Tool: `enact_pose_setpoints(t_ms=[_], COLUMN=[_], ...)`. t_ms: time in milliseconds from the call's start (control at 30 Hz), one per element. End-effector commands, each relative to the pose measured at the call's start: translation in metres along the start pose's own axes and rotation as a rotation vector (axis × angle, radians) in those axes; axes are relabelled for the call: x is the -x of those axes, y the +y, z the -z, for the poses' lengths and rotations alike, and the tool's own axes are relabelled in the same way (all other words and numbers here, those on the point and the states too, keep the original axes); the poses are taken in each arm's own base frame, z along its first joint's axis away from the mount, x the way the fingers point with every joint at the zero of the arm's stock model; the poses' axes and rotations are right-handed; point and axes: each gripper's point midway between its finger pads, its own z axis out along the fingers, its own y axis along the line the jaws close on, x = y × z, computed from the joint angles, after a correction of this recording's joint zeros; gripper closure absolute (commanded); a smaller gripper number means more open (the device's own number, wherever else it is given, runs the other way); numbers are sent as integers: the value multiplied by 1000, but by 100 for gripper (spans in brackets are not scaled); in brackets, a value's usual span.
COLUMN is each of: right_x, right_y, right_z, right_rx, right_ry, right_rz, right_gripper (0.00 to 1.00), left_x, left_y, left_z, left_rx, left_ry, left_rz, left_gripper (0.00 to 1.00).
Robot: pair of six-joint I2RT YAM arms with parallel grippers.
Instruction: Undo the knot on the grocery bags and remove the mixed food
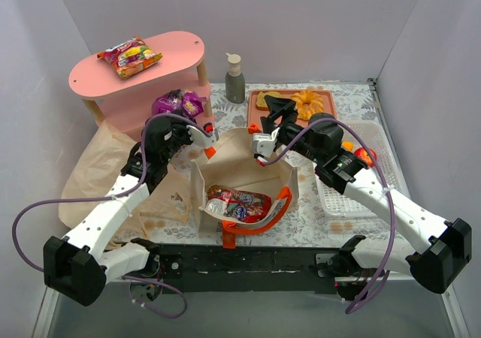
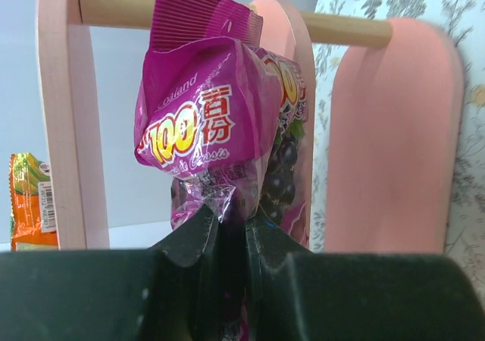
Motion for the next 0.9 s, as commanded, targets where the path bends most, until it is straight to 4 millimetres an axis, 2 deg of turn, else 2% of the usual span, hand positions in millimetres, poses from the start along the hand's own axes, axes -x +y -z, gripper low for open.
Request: enact_pose_setpoints(t_ms=[0,100,200,500,867], right_x=[3,3,3,1,-2], right_y=[-15,-14,-13,-7,3], right_z=[7,7,6,2,2], right_rx=[-52,-47,-43,-24,-1], right_ry=[1,0,1,-2,10], right_rz=[-21,-23,-25,-36,-52], right_gripper=[27,27,27,27,27], left_x=[5,2,-8,-24,-39], left_y=[81,84,78,39,9], left_z=[31,33,30,22,15], left_rx=[347,375,377,296,247], left_ry=[14,34,84,118,145], left_rz=[-114,-119,-126,-138,-142], left_gripper=[100,100,100,100,100])
